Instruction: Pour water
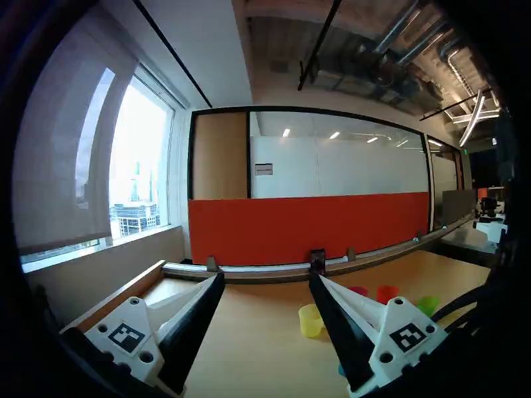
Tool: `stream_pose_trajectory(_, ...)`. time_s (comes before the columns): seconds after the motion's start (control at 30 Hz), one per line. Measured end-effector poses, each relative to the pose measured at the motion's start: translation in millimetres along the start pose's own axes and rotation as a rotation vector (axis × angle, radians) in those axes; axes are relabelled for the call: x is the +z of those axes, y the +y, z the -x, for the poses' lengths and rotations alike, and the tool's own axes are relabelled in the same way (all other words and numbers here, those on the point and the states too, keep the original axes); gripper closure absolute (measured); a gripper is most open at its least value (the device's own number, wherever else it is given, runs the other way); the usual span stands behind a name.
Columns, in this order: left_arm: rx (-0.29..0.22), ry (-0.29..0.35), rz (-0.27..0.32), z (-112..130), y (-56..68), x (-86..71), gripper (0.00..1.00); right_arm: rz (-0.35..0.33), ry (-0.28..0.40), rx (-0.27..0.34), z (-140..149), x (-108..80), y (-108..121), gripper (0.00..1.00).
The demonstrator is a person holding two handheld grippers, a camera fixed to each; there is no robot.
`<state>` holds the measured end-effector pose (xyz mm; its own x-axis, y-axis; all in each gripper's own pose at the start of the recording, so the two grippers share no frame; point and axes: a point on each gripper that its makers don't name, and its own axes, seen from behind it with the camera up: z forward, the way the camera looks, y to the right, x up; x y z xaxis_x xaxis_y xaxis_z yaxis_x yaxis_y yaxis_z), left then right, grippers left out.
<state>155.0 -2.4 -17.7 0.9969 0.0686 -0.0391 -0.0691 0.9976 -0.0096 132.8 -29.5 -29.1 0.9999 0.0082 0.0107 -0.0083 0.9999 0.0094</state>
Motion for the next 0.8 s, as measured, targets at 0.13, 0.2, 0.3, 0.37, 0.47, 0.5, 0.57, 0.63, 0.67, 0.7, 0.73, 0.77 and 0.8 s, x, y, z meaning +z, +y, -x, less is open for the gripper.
stream_pose_trajectory(0.13, 0.001, -0.003, 0.008, -15, 2.4, -3.0, 0.06, 0.0, -0.002, 0.0, -12, -4.9, 1, 0.0)
stream_pose_trajectory(0.2, 0.008, -0.004, 0.012, -22, 4.1, -4.5, 0.06, -0.002, -0.002, -0.005, -19, -7.2, 1, 0.0)
stream_pose_trajectory(0.3, 0.02, -0.008, 0.021, -32, 8.8, -6.5, 0.06, -0.004, -0.002, -0.015, -30, -10.1, 3, 0.01)
stream_pose_trajectory(0.37, 0.024, -0.008, 0.027, -38, 12.0, -8.0, 0.06, -0.005, -0.002, -0.018, -36, -12.0, 5, 0.01)
stream_pose_trajectory(0.47, 0.028, -0.013, 0.033, -46, 16.7, -10.2, 0.06, -0.015, -0.004, -0.017, -43, -15.5, 5, 0.01)
stream_pose_trajectory(0.5, 0.029, -0.014, 0.035, -49, 18.4, -11.0, 0.06, -0.02, -0.006, -0.016, -46, -16.7, 5, 0.0)
stream_pose_trajectory(0.57, 0.03, -0.015, 0.037, -56, 21.5, -12.5, 0.06, -0.032, -0.011, -0.013, -48, -18.5, 5, 0.0)
stream_pose_trajectory(0.63, 0.031, -0.015, 0.039, -62, 24.9, -14.4, 0.06, -0.04, -0.016, -0.01, -52, -20.4, 6, 0.01)
stream_pose_trajectory(0.67, 0.031, -0.016, 0.04, -65, 26.5, -15.3, 0.06, -0.043, -0.018, -0.009, -54, -21.2, 6, 0.01)
stream_pose_trajectory(0.7, 0.031, -0.016, 0.041, -68, 28.3, -16.5, 0.06, -0.047, -0.02, -0.006, -57, -22.2, 6, 0.01)
stream_pose_trajectory(0.73, 0.032, -0.017, 0.042, -70, 29.9, -17.7, 0.06, -0.052, -0.02, -0.003, -59, -23.2, 5, 0.01)
stream_pose_trajectory(0.77, 0.033, -0.017, 0.043, -73, 31.5, -18.9, 0.06, -0.056, -0.02, 0.001, -62, -24.2, 5, 0.01)
stream_pose_trajectory(0.8, 0.034, -0.017, 0.044, -76, 33.1, -20.1, 0.06, -0.063, -0.022, 0.006, -65, -25.1, 4, 0.01)
